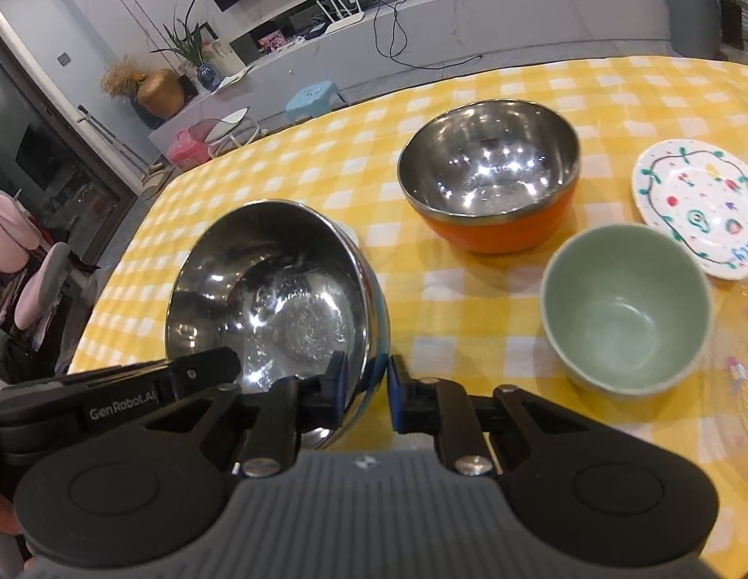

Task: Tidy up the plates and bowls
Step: 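Reach the left gripper to the blue steel bowl and grasp its rim, then lift the blue steel bowl with the left gripper toward the orange bowl, then lower the blue bowl into the orange bowl and open the left gripper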

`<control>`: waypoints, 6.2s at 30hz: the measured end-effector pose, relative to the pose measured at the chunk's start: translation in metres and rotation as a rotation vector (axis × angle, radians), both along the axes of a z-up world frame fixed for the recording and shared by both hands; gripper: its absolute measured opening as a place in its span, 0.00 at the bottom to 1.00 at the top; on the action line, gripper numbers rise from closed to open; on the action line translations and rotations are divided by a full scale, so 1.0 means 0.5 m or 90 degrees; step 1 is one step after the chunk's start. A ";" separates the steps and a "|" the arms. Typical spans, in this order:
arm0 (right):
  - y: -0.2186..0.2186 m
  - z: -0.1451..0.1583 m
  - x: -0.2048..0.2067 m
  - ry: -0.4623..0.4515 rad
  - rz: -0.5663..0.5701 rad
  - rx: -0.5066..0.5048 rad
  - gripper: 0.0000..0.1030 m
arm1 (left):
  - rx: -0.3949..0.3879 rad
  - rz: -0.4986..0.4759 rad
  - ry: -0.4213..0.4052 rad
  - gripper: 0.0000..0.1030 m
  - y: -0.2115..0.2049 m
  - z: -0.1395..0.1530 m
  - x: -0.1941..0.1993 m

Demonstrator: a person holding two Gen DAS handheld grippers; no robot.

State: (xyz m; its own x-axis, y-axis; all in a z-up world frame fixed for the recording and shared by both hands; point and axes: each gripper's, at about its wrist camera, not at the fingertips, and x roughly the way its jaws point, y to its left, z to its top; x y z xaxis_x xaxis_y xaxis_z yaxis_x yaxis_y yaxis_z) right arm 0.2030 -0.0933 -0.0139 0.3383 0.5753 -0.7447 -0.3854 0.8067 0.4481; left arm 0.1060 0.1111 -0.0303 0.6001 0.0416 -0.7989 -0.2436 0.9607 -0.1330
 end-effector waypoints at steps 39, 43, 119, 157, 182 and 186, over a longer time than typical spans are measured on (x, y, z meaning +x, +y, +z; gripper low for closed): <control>-0.073 -0.046 -0.097 0.167 0.039 -0.031 0.29 | 0.015 -0.163 0.204 0.17 -0.067 -0.070 -0.004; -0.076 -0.044 -0.096 0.166 0.039 -0.020 0.32 | 0.012 -0.155 0.195 0.19 -0.061 -0.069 -0.003; -0.059 -0.071 0.232 -0.032 -0.145 -0.041 0.28 | -0.028 -0.117 -0.019 0.19 -0.042 -0.100 0.317; -0.069 0.077 0.130 -0.098 -0.123 0.037 0.14 | 0.010 -0.064 -0.122 0.11 -0.035 0.089 0.187; -0.076 0.129 -0.037 -0.065 -0.074 0.022 0.11 | -0.052 -0.053 -0.016 0.14 -0.008 0.063 0.004; -0.095 0.107 -0.070 -0.016 -0.075 0.026 0.12 | -0.074 -0.073 0.019 0.15 -0.006 0.043 -0.023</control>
